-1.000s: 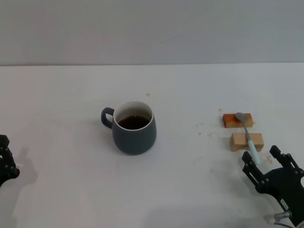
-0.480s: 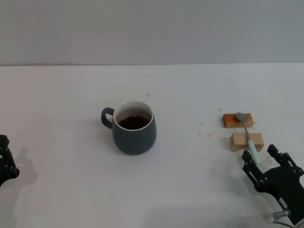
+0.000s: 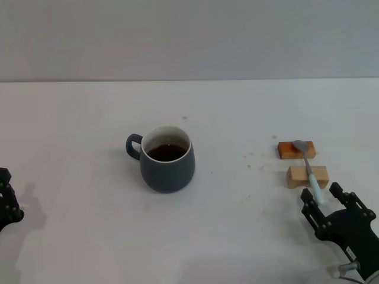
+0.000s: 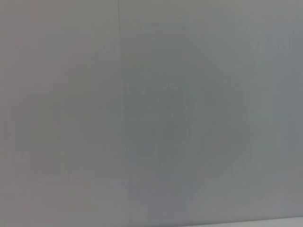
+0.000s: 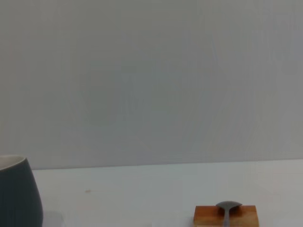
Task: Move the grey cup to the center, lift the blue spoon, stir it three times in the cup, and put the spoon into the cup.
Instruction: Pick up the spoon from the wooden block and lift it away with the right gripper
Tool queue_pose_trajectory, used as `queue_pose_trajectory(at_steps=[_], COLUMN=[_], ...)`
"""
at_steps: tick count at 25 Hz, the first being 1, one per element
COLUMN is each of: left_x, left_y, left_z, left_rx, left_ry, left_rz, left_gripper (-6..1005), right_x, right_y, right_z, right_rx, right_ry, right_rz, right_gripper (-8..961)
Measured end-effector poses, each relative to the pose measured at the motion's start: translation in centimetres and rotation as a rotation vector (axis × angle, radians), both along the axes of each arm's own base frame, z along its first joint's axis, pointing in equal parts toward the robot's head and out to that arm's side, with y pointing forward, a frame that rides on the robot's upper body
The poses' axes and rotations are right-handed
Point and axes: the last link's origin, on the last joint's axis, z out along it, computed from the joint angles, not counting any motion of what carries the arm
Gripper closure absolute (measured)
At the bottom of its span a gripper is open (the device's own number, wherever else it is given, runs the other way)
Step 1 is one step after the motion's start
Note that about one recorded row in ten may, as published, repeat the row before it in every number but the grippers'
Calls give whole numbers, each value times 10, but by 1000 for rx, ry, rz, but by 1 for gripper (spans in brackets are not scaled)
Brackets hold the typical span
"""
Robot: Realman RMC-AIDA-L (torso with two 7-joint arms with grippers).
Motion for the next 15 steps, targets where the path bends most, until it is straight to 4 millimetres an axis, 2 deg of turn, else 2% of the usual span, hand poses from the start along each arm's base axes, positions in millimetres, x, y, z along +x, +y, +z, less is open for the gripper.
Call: queue_pose_trajectory(at_steps=[7,13,14,15], left_x=[0,0,0,0], left_y=[0,0,0,0], left_z=[0,0,0,0], left_rx=[0,0,0,0], left_ry=[0,0,0,0], left_rz=[0,0,0,0], left_gripper=[1001,1001,1001,1001], right_x=[-1,-1,-1,-1], right_y=[0,0,-1,-1], right_z=[-1,-1,-1,-1], right_rx=[-2,-3,-3,-3], right_ry=[2,4,4,4], right_rz=[1,1,1,1], right_gripper=[328,369,486,492])
